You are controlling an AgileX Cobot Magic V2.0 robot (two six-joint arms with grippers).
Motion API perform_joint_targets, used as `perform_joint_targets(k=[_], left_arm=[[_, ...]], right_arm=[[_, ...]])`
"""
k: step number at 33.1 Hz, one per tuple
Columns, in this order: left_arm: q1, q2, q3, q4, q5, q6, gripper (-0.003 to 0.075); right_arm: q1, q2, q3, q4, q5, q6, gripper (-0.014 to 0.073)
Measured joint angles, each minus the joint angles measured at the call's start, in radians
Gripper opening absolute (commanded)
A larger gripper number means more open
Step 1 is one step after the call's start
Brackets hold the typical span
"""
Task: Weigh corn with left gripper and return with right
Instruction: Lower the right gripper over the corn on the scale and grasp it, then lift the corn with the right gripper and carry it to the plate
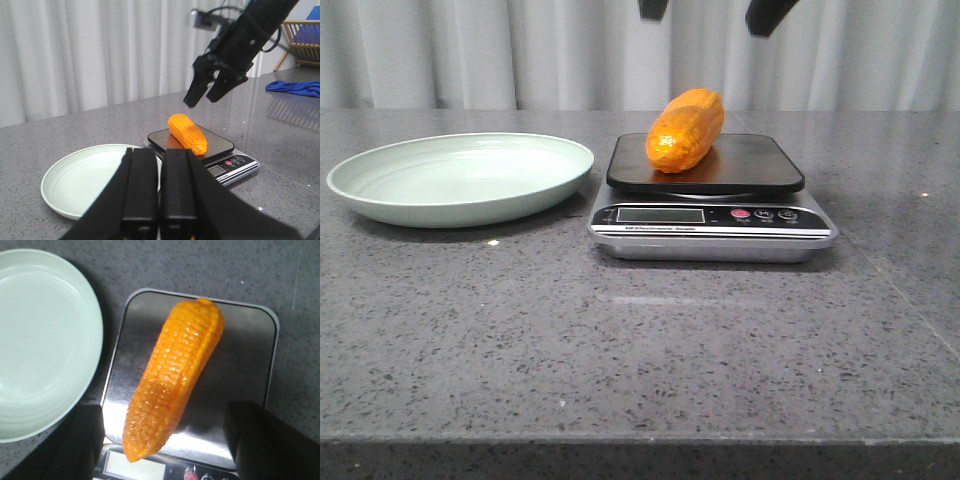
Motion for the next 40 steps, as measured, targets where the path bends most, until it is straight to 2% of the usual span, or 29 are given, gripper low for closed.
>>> perform_joint_targets(k=[7,12,14,17,20,23,31,40], left_arm=[[0.000,0.000,0.000,0.000,-0.002,0.000,0.0127],[0.000,0.000,0.000,0.000,-0.002,0.000,0.0127],[0.000,0.000,0.000,0.000,-0.002,0.000,0.0127],[0.000,0.000,0.000,0.000,-0.002,0.000,0.0127],[0.000,0.000,0.000,0.000,-0.002,0.000,0.0127],[0.000,0.000,0.000,0.000,-0.002,0.000,0.0127],[0.000,0.000,0.000,0.000,-0.002,0.000,0.0127],[0.000,0.000,0.000,0.000,-0.002,0.000,0.0127]], right_arm=[[0.011,0.126,-0.050,-0.029,0.089,0.095,0.0593],[0.011,0.166,-0.054,-0.035,0.078,0.112,0.0585],[0.011,0.183,-0.056,-0.035,0.060,0.112,0.0554],[0.011,0.205,-0.057,-0.033,0.037,0.114,0.0442],[0.011,0.213,-0.057,-0.033,0.026,0.114,0.0253],[0.011,0.213,-0.057,-0.031,0.019,0.112,0.0133],[0.025,0.215,-0.101,-0.031,0.014,0.080,0.0153],[0.178,0.244,-0.231,-0.007,-0.127,-0.004,0.0153]])
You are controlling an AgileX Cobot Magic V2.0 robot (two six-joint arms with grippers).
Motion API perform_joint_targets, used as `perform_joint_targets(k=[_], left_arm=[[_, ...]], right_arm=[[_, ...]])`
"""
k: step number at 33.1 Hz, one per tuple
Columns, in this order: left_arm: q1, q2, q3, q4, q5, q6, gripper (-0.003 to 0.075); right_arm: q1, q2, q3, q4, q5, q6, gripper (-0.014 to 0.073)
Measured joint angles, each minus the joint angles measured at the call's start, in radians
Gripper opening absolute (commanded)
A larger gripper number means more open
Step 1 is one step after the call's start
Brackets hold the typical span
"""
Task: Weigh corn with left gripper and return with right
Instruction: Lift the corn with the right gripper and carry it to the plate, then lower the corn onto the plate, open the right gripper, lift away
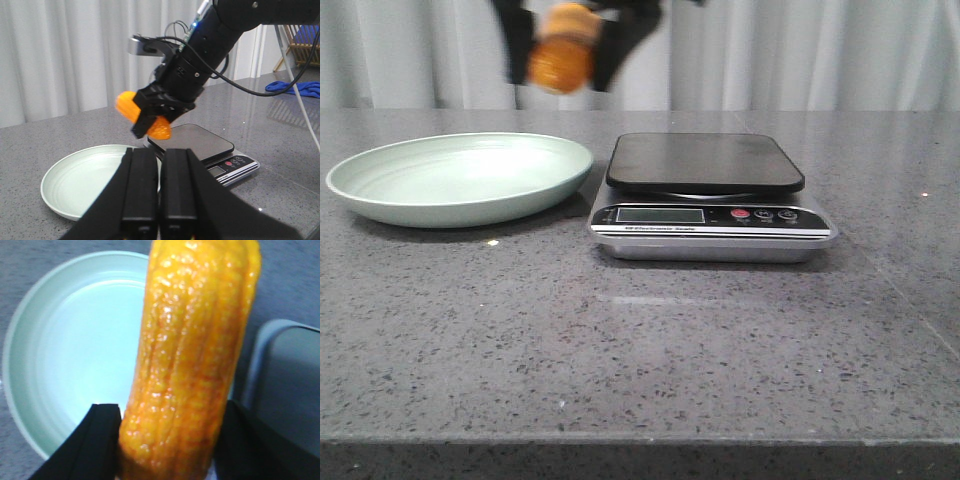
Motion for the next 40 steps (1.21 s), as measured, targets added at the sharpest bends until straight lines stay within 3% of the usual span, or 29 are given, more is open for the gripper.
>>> perform_joint_targets(k=[7,13,17,27,40], left_arm=[[0.000,0.000,0.000,0.000,0.000,0.000,0.0127],[0.000,0.000,0.000,0.000,0.000,0.000,0.0127],[0.000,0.000,0.000,0.000,-0.002,0.000,0.0127],[0.000,0.000,0.000,0.000,-0.002,0.000,0.0127],[0.000,0.000,0.000,0.000,-0.002,0.000,0.0127]], right_arm=[[0.036,0.120,-0.089,0.027,-0.004,-0.052,0.0204],[0.036,0.211,-0.140,0.033,0.074,-0.062,0.0495],[0.036,0.225,-0.156,0.037,0.089,-0.062,0.0608],[0.034,0.222,-0.304,0.039,0.187,-0.074,0.0606],[-0.073,0.067,-0.337,0.048,0.297,-0.284,0.0601]])
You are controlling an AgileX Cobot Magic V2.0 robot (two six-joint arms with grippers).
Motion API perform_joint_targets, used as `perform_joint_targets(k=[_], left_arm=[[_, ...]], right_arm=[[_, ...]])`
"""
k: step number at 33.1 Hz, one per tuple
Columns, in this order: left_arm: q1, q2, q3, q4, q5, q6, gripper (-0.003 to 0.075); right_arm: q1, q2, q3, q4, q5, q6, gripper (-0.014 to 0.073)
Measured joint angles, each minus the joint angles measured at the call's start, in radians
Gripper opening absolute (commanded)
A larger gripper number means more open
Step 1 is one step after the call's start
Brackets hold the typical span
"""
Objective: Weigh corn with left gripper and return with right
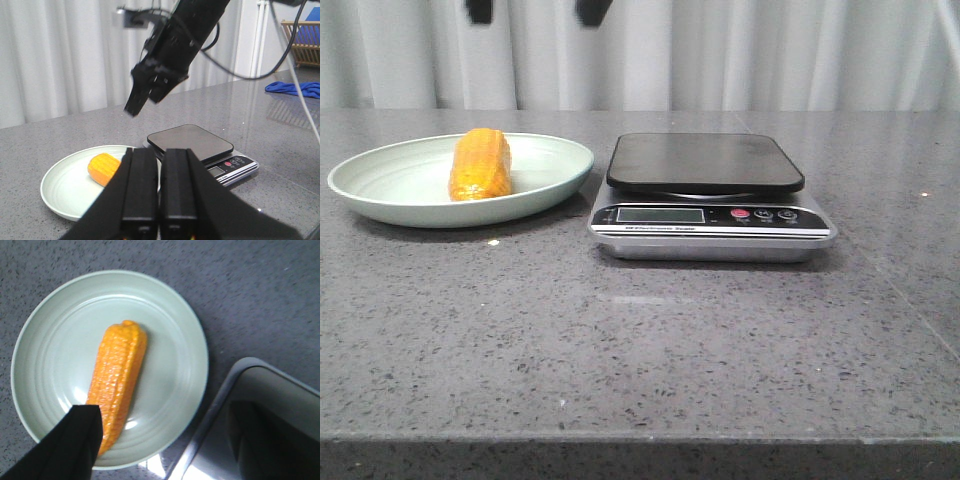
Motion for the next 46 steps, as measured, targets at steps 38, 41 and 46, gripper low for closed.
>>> perform_joint_targets(k=[38,41,46], left_arm=[[0.000,0.000,0.000,0.000,0.000,0.000,0.0127],[0.000,0.000,0.000,0.000,0.000,0.000,0.0127],[0.000,0.000,0.000,0.000,0.000,0.000,0.0127]], right_arm=[[-0.231,-1.181,1.348,0.072,-0.463,-0.152,0.0363],[-0.231,-1.268,1.424,0.072,-0.504,-0.152,0.0180],[-0.231,-1.420,1.526,0.072,-0.551,-0.147,0.0149]])
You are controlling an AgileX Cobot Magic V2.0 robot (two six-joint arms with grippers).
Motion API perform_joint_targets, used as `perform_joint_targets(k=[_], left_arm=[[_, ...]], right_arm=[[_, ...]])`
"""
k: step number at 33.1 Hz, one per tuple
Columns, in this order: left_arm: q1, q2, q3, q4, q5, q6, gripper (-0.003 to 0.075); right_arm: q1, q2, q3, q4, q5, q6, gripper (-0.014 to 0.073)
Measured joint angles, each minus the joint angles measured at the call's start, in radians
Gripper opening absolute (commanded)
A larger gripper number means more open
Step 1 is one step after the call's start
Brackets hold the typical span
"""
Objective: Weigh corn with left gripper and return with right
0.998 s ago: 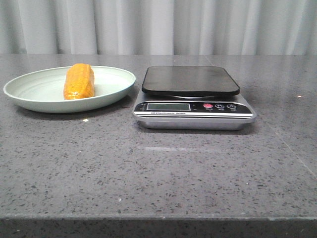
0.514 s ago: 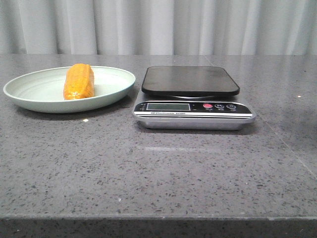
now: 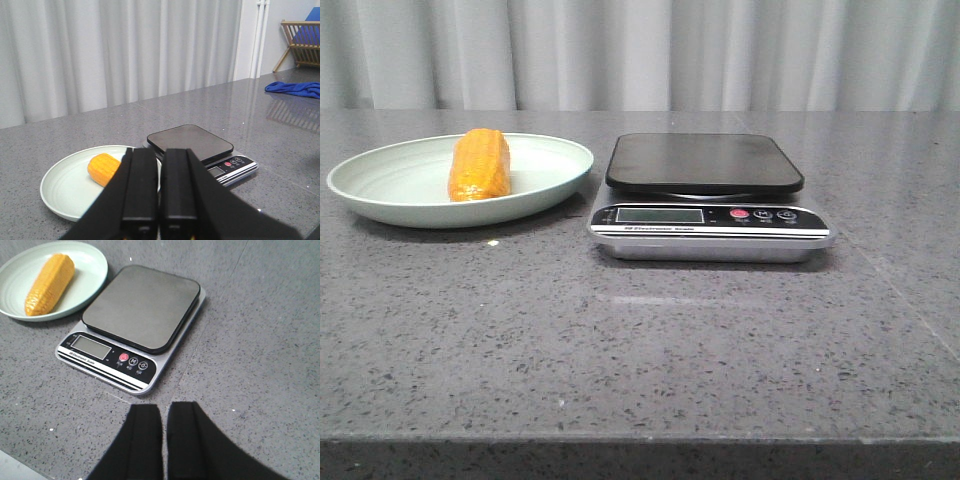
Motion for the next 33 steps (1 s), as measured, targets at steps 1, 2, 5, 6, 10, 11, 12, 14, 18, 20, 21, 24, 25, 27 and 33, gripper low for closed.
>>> perform_joint_targets(k=[1,2,5,6,10,11,12,14,18,20,21,24,25,27,33], left_arm=[[0.000,0.000,0.000,0.000,0.000,0.000,0.0127],[0.000,0.000,0.000,0.000,0.000,0.000,0.0127],[0.000,0.000,0.000,0.000,0.000,0.000,0.0127],[0.000,0.000,0.000,0.000,0.000,0.000,0.0127],[0.000,0.000,0.000,0.000,0.000,0.000,0.0127],[0.000,0.000,0.000,0.000,0.000,0.000,0.0127],[0.000,0.000,0.000,0.000,0.000,0.000,0.0127],[0.000,0.000,0.000,0.000,0.000,0.000,0.0127],[0.000,0.000,0.000,0.000,0.000,0.000,0.0127],[0.000,0.000,0.000,0.000,0.000,0.000,0.0127],[0.000,0.000,0.000,0.000,0.000,0.000,0.0127],[0.000,0.000,0.000,0.000,0.000,0.000,0.0127],[0.000,0.000,0.000,0.000,0.000,0.000,0.0127],[0.000,0.000,0.000,0.000,0.000,0.000,0.0127],[0.000,0.000,0.000,0.000,0.000,0.000,0.0127]], right_arm=[[0.000,-0.031,0.018,0.000,-0.010,0.000,0.0150],[0.000,-0.072,0.037,0.000,-0.022,0.000,0.0150],[0.000,-0.188,0.106,0.000,-0.072,0.000,0.0150],[0.000,-0.226,0.127,0.000,-0.091,0.000,0.0150],[0.000,-0.388,0.228,-0.011,-0.202,0.000,0.0150],[0.000,-0.419,0.254,-0.022,-0.230,0.000,0.0150],[0.000,-0.444,0.279,-0.036,-0.258,0.000,0.0150],[0.000,-0.475,0.318,-0.069,-0.295,0.000,0.0150],[0.000,-0.487,0.389,-0.119,-0.349,0.000,0.0150],[0.000,-0.487,0.415,-0.124,-0.354,0.000,0.0150],[0.000,-0.487,0.425,-0.126,-0.356,0.000,0.0150],[0.000,-0.487,0.453,-0.130,-0.358,0.000,0.0150],[0.000,-0.487,0.459,-0.130,-0.360,0.000,0.0150],[0.000,-0.487,0.474,-0.132,-0.360,0.000,0.0150],[0.000,-0.487,0.492,-0.132,-0.362,0.000,0.0150]])
